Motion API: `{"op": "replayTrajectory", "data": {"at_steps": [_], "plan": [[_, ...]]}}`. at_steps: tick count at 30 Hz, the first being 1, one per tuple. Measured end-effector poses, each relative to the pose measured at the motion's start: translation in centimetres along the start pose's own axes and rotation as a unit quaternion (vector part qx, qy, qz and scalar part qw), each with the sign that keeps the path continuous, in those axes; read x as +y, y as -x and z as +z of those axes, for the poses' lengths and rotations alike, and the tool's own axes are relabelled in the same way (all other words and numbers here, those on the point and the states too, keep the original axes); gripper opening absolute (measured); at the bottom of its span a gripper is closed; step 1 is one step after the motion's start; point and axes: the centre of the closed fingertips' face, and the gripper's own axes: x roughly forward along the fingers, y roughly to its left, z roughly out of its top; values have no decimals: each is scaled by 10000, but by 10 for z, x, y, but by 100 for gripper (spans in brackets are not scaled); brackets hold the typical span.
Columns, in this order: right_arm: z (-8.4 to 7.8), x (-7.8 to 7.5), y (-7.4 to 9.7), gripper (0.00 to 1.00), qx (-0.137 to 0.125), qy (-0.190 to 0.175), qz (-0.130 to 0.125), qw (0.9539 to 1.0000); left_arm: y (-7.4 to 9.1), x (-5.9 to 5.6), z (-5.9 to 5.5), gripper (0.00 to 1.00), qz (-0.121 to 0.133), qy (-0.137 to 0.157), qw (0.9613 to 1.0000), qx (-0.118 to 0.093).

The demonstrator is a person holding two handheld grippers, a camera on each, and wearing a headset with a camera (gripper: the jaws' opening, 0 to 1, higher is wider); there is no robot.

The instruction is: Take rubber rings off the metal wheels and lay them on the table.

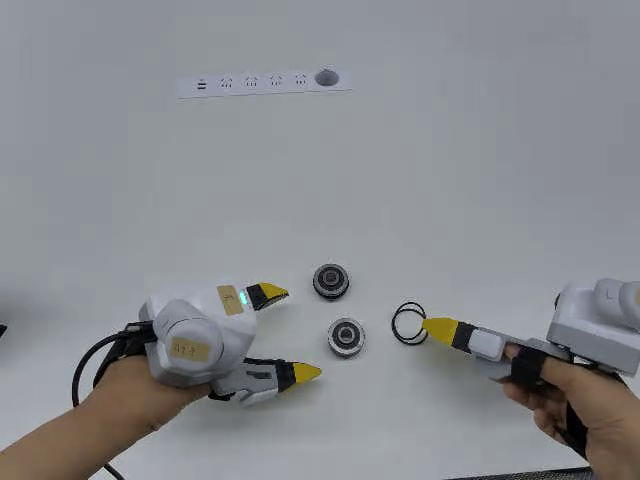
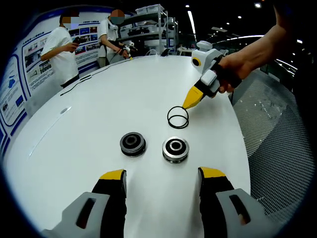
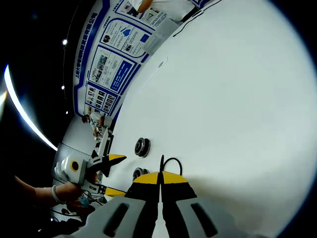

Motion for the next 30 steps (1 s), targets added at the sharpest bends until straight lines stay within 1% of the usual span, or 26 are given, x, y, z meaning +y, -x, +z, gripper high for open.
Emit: {"op": "replayTrajectory", "data": {"at_steps": [4, 7, 9, 11, 14, 16, 21, 24, 27, 30], "plan": [[-3, -5, -1, 2, 67, 67, -143, 9999, 0, 0, -1, 59, -17, 0, 10000, 23], [-5, -7, -2, 2, 128, 207, -251, 9994, 0, 0, -1, 59, -9, 11, 10000, 25], [-7, -6, -2, 2, 174, 271, -275, 9991, 0, 0, -2, 59, -13, 3, 10000, 27], [-7, -9, 0, 2, 201, 349, -314, 9987, -1, 0, -1, 59, -17, -6, 10000, 25], [-8, -8, 0, 5, 219, 413, -322, 9984, -1, 0, 0, 59, -27, -1, 10000, 33], [-8, -7, 0, 7, 244, 528, -340, 9977, -1, 0, 0, 59, -33, -3, 10000, 17], [-12, -3, 1, 12, 348, 866, -409, 9948, -1, 0, 1, 59, -25, -10, 10000, 22], [-15, -1, 1, 14, 440, 1114, -455, 9918, -1, -2, 1, 58, -29, -16, 10000, 23], [-15, -4, 1, 17, 505, 1316, -473, 9889, -1, -2, 0, 58, -27, -27, 10000, 38], [-13, -4, 1, 20, 507, 1394, -481, 9878, 0, -2, 1, 58, -4, -22, 10000, 23]]}}
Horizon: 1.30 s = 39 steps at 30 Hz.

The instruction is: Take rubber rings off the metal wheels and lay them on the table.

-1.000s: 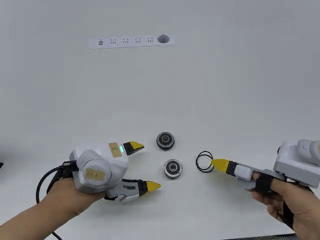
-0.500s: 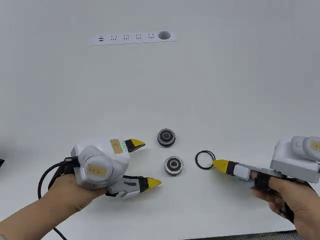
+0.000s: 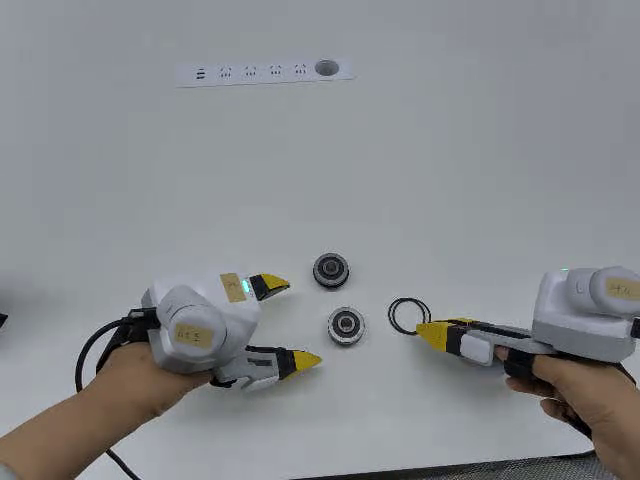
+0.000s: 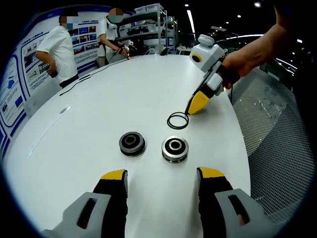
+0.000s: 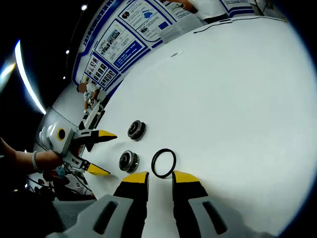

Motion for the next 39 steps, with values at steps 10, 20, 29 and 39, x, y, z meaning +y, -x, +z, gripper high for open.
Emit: {"op": "replayTrajectory", "data": {"at_steps": [10, 20, 29, 39], "plan": [[8, 1, 7, 29, -64, 472, -114, 9988, 3, 8, 0, 57, 126, 104, 9999, -55], [22, 16, 0, 38, -139, 1034, 28, 9945, 6, 26, 9, 55, 320, 197, 9992, -143], [27, 25, -8, 41, -154, 1197, 154, 9926, 2, 38, 21, 48, 422, 167, 9988, -185], [32, 36, -17, 48, -176, 1405, 251, 9896, -9, 43, 33, 36, 386, 52, 9991, -150]]}}
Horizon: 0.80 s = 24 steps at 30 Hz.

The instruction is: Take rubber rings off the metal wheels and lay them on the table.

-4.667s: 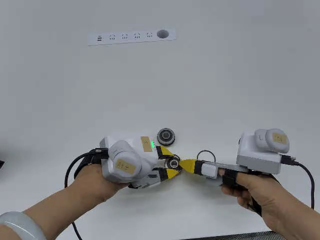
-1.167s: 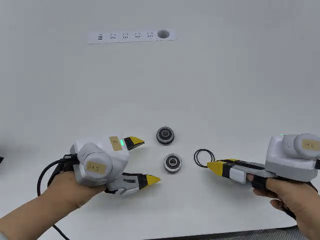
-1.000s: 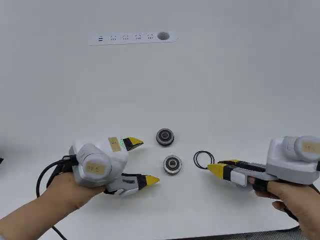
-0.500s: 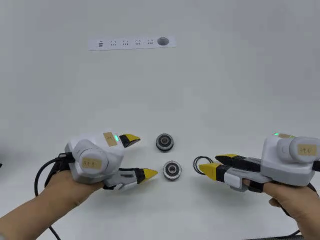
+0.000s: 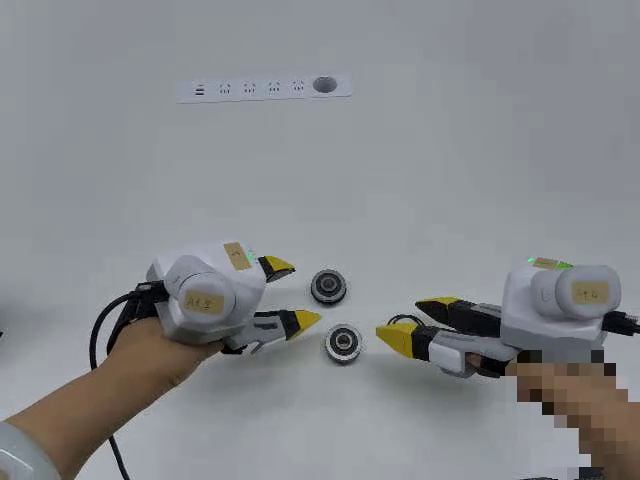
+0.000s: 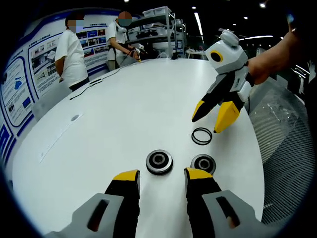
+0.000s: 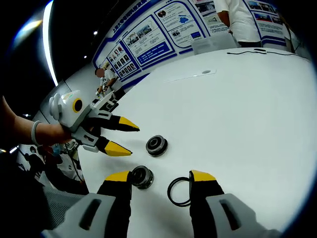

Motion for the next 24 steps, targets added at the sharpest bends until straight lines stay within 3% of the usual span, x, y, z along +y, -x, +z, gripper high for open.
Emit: {"op": "replayTrajectory", "data": {"at_steps": [9, 24], "plan": [[3, 6, -7, 46, 16, 29, 98, 9999, -13, 3, 10, 31, -50, -147, 9999, 38], [6, 12, -17, 45, 24, 29, 208, 9998, -27, 3, 7, 23, -182, -204, 9993, 250]]}}
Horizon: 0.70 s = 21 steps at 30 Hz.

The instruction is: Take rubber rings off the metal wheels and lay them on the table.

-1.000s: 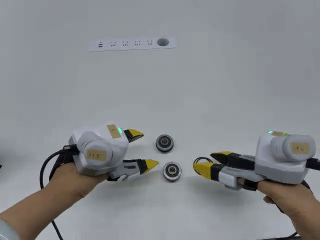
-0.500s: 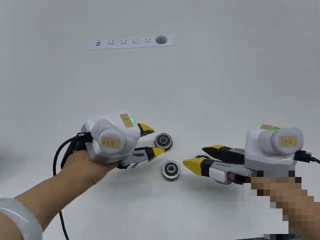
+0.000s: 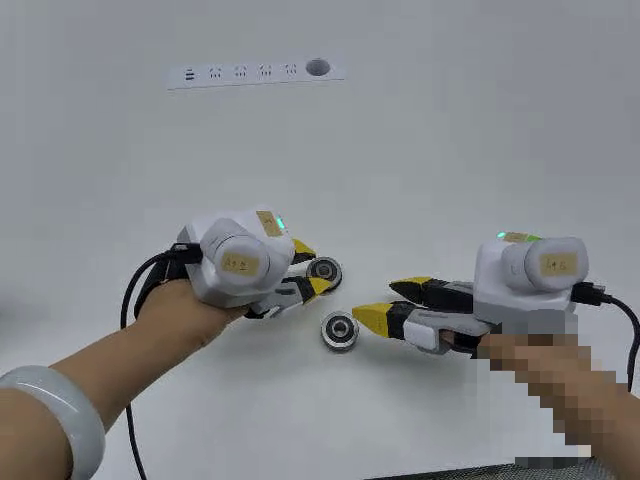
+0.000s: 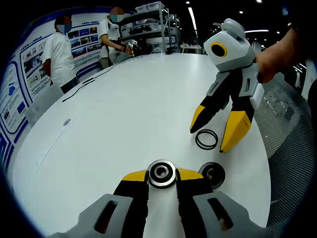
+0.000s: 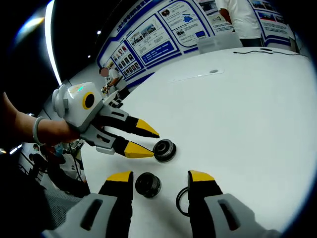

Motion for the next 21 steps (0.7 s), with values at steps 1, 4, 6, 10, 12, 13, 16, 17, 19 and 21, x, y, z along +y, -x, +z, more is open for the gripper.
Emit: {"op": "replayTrajectory", "data": {"at_steps": [1, 4, 6, 10, 12, 13, 16, 17, 19, 21], "plan": [[0, 0, 0, 45, 1, -6, 3, 10000, -1, 0, -1, 23, -5, -13, 10000, 18], [0, -1, -1, 45, -6, -28, 4, 10000, -4, 0, -2, 22, -39, -57, 9999, 73], [0, -1, -1, 44, 0, -28, -2, 10000, -6, 0, -3, 21, -56, -81, 9999, 97], [0, -1, -2, 44, -1, -39, 11, 10000, -8, 0, -3, 20, -67, -93, 9998, 140], [0, -1, -2, 43, -12, -68, 24, 10000, -9, 1, -5, 19, -70, -136, 9997, 176], [1, -1, -2, 43, -17, -83, 30, 10000, -9, 0, -5, 18, -90, -135, 9997, 179], [2, -2, -4, 43, -32, -119, 48, 9999, -10, 0, -3, 16, -103, -148, 9997, 168], [2, 0, -4, 43, -38, -136, 58, 9999, -10, 0, -3, 15, -114, -147, 9997, 165], [3, 0, -5, 43, -46, -199, 86, 9998, -10, 0, -3, 15, -116, -152, 9997, 159], [4, -1, -6, 43, -71, -244, 94, 9996, -10, 0, -4, 14, -127, -144, 9997, 156]]}}
